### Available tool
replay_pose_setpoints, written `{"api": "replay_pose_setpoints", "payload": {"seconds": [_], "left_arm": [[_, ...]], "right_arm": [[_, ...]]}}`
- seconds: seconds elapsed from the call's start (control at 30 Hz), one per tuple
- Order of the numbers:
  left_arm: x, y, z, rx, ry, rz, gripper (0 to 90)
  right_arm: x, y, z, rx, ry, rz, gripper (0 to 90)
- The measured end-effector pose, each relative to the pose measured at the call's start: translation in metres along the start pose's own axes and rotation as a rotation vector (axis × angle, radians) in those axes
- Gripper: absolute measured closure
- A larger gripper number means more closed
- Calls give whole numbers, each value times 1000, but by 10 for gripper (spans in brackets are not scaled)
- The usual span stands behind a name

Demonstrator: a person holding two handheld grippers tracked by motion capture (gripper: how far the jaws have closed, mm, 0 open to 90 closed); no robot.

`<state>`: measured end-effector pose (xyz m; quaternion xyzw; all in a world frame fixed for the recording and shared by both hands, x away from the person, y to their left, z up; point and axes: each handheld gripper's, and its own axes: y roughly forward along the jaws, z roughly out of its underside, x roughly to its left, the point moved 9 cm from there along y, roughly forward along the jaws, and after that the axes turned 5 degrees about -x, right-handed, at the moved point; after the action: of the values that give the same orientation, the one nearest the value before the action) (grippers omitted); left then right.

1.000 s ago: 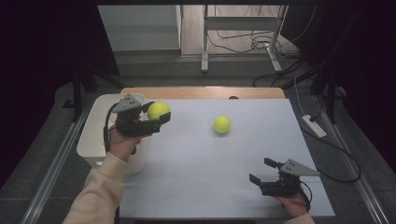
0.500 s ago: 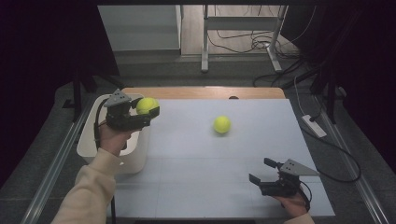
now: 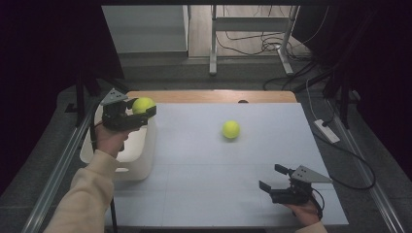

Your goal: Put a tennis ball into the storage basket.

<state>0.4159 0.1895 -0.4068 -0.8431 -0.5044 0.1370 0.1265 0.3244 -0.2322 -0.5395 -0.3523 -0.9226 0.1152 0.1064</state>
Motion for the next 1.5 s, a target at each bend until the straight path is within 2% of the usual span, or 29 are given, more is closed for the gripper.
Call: {"api": "replay_pose_setpoints", "payload": {"seconds": [0.67,1.2,1.5], "left_arm": [[35,4,-1,38,-13,-98,267],[66,6,3,77,-43,-168,267],[76,6,3,95,-39,-192,267]], "right_arm": [[-1,-1,0,-3,1,4,83],[-1,0,-1,-11,-2,11,83],[-1,-1,-1,-11,-4,11,84]]}}
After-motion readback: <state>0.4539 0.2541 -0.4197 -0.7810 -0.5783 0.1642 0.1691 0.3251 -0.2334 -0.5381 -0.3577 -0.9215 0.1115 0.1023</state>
